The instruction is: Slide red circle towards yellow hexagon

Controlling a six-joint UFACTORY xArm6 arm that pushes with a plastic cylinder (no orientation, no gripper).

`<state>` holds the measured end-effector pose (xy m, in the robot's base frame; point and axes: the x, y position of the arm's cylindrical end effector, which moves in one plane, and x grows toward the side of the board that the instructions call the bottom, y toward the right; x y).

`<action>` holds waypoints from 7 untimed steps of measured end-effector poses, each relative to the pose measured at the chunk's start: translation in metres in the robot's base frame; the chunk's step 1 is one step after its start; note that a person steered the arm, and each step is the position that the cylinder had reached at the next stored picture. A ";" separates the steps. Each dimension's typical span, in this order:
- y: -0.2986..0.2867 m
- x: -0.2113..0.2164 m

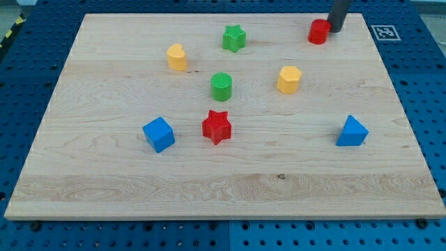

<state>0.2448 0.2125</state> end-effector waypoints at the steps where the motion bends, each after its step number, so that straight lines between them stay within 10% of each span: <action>1: -0.016 0.000; 7: -0.064 0.010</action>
